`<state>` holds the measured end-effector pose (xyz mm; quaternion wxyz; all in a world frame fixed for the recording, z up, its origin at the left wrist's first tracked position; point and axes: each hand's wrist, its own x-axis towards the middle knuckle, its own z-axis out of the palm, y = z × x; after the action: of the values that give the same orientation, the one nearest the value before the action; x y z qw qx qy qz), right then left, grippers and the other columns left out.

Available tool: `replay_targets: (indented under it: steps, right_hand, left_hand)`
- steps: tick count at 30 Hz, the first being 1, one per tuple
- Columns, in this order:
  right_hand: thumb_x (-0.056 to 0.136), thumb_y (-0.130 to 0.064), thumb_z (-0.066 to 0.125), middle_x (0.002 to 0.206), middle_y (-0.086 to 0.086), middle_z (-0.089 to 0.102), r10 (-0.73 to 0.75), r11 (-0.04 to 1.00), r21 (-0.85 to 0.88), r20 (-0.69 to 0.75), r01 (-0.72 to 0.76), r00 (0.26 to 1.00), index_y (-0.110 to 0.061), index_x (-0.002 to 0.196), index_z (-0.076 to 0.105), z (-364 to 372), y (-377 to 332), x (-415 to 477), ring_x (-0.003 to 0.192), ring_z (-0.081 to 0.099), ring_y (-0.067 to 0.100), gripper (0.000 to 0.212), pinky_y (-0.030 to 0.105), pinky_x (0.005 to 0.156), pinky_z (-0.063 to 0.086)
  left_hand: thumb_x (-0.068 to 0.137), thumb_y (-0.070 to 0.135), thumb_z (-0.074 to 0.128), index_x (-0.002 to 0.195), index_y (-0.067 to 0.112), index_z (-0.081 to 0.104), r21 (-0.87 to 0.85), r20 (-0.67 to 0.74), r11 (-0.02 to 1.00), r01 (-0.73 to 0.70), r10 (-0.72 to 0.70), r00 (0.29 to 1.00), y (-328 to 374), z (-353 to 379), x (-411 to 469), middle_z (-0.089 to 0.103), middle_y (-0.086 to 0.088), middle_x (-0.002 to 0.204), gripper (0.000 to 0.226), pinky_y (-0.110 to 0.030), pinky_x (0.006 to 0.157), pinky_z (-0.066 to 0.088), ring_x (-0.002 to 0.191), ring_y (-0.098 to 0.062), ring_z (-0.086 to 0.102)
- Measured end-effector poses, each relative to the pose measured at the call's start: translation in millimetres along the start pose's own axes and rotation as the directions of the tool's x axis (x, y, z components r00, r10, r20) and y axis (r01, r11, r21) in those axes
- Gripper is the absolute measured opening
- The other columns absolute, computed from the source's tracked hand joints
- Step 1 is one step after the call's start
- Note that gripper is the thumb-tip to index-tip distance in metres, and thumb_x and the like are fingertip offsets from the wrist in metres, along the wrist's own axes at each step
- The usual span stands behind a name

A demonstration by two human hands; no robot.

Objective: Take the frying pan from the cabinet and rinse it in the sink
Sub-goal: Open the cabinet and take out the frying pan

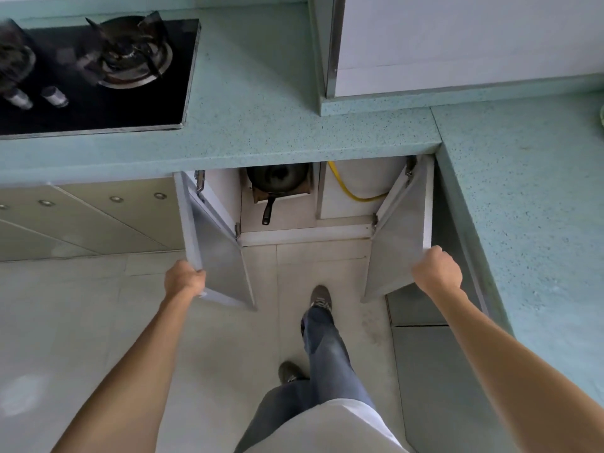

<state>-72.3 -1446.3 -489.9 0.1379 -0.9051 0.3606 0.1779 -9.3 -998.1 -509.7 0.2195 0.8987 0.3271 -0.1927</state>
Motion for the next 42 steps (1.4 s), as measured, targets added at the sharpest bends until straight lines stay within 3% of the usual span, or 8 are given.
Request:
replay_targets:
  steps: [7, 12, 17, 21, 24, 28, 34, 42]
  right_hand:
    - [0.088, -0.008, 0.063, 0.137, 0.028, 0.041, -0.049, 0.934, -0.354, 0.0, 0.046, 0.999, 0.008, 0.132, 0.049, 18, 2, -32, 0.119, 0.053, 0.037, 0.049, 0.039, 0.09, 0.056]
    - [0.088, -0.007, 0.054, 0.129, 0.021, 0.046, -0.15, 0.949, -0.252, 0.172, 0.19, 0.974, 0.001, 0.123, 0.055, 38, -31, -57, 0.118, 0.052, 0.036, 0.037, 0.04, 0.097, 0.049]
    - [0.091, -0.011, 0.052, 0.132, 0.017, 0.051, -0.364, 0.875, -0.137, 0.443, 0.464, 0.819, -0.004, 0.134, 0.048, 59, -86, -59, 0.119, 0.055, 0.034, 0.043, 0.042, 0.096, 0.052]
    - [0.095, -0.013, 0.054, 0.132, 0.015, 0.055, -0.417, 0.852, -0.077, 0.499, 0.518, 0.759, -0.006, 0.136, 0.047, 77, -134, -47, 0.117, 0.057, 0.031, 0.043, 0.038, 0.095, 0.053]
    - [0.094, -0.011, 0.052, 0.126, 0.014, 0.06, -0.452, 0.793, -0.141, 0.518, 0.593, 0.726, -0.006, 0.13, 0.052, 90, -166, -28, 0.113, 0.06, 0.031, 0.037, 0.039, 0.094, 0.053]
    - [0.095, -0.009, 0.05, 0.12, 0.012, 0.061, -0.511, 0.637, -0.284, 0.541, 0.716, 0.668, -0.004, 0.125, 0.054, 104, -207, 4, 0.111, 0.058, 0.029, 0.031, 0.036, 0.092, 0.048]
    - [0.091, -0.009, 0.053, 0.122, 0.014, 0.06, -0.532, 0.505, -0.355, 0.591, 0.787, 0.607, -0.004, 0.125, 0.055, 154, -252, 61, 0.115, 0.058, 0.03, 0.034, 0.039, 0.097, 0.046]
    - [0.096, -0.015, 0.045, 0.13, 0.016, 0.056, -0.486, 0.685, -0.238, 0.554, 0.688, 0.675, -0.005, 0.131, 0.051, 293, -300, 132, 0.12, 0.054, 0.034, 0.037, 0.038, 0.098, 0.043]
  left_hand:
    - [0.081, 0.009, 0.063, 0.111, -0.004, 0.062, 0.066, -0.066, 0.998, 0.014, -0.01, 0.998, -38, -25, 4, 0.066, -0.026, 0.114, 0.033, -0.043, 0.085, 0.055, 0.103, -0.042, 0.065]
    - [0.084, 0.02, 0.062, 0.124, -0.002, 0.053, 0.072, -0.044, 0.997, 0.026, -0.023, 0.999, -40, -38, -2, 0.049, -0.025, 0.13, 0.047, -0.043, 0.095, 0.049, 0.113, -0.043, 0.058]
    - [0.085, 0.022, 0.061, 0.127, 0.003, 0.049, 0.188, 0.045, 0.982, -0.014, 0.005, 0.999, -37, -32, -3, 0.028, -0.025, 0.143, 0.048, -0.044, 0.099, 0.048, 0.117, -0.046, 0.053]
    - [0.089, 0.019, 0.059, 0.131, 0.009, 0.05, 0.328, -0.034, 0.918, -0.224, 0.248, 0.968, -13, -6, -6, 0.028, -0.025, 0.151, 0.044, -0.043, 0.101, 0.042, 0.124, -0.04, 0.05]
    - [0.09, 0.023, 0.055, 0.13, 0.017, 0.053, 0.391, 0.146, 0.83, -0.399, 0.372, 0.917, 8, 24, 4, 0.049, -0.012, 0.136, 0.04, -0.038, 0.1, 0.041, 0.119, -0.029, 0.052]
    - [0.092, 0.027, 0.05, 0.13, 0.016, 0.051, 0.463, 0.316, 0.81, -0.36, 0.228, 0.921, 33, 64, 28, 0.052, -0.011, 0.13, 0.04, -0.04, 0.1, 0.041, 0.121, -0.029, 0.051]
    - [0.094, 0.029, 0.05, 0.132, 0.014, 0.049, 0.417, 0.354, 0.857, -0.304, 0.155, 0.922, 56, 119, 90, 0.055, -0.011, 0.129, 0.041, -0.041, 0.099, 0.045, 0.12, -0.03, 0.052]
    - [0.095, 0.02, 0.048, 0.126, 0.011, 0.051, 0.242, 0.293, 0.941, -0.237, 0.162, 0.942, 50, 224, 195, 0.059, -0.01, 0.122, 0.032, -0.039, 0.091, 0.048, 0.113, -0.028, 0.056]
